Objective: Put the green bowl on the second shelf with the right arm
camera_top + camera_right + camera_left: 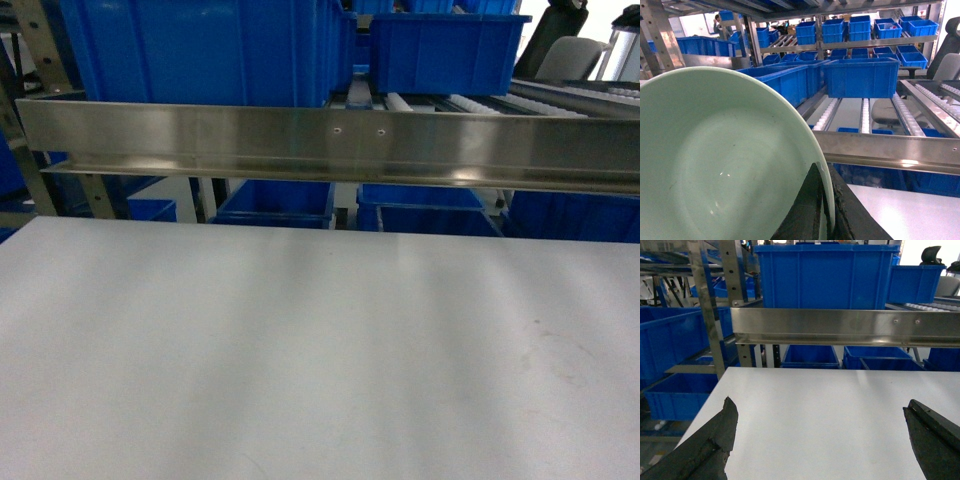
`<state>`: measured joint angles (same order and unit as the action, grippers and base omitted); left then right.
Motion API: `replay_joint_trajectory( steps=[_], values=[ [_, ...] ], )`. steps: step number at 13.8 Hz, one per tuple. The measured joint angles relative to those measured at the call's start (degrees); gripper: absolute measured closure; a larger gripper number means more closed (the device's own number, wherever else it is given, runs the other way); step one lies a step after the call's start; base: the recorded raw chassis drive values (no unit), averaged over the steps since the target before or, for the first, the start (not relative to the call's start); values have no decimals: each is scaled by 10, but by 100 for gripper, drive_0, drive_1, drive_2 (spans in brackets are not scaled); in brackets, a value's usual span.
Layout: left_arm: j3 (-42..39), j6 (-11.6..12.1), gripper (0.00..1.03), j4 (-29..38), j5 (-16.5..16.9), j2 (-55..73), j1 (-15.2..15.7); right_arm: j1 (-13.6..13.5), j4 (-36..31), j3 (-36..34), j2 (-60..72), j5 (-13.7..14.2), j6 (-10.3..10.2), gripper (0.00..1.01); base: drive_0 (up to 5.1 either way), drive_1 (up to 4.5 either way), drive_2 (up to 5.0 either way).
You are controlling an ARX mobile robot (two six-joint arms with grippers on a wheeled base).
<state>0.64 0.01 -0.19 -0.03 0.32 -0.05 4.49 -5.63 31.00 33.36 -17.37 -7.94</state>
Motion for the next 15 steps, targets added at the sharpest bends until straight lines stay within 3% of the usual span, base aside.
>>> replay_joint_trajectory(
  steps=[15],
  values=[
    [0,0,5,0,0,0,0,0,0,0,-1,0,0,99,-491,245,245]
  ],
)
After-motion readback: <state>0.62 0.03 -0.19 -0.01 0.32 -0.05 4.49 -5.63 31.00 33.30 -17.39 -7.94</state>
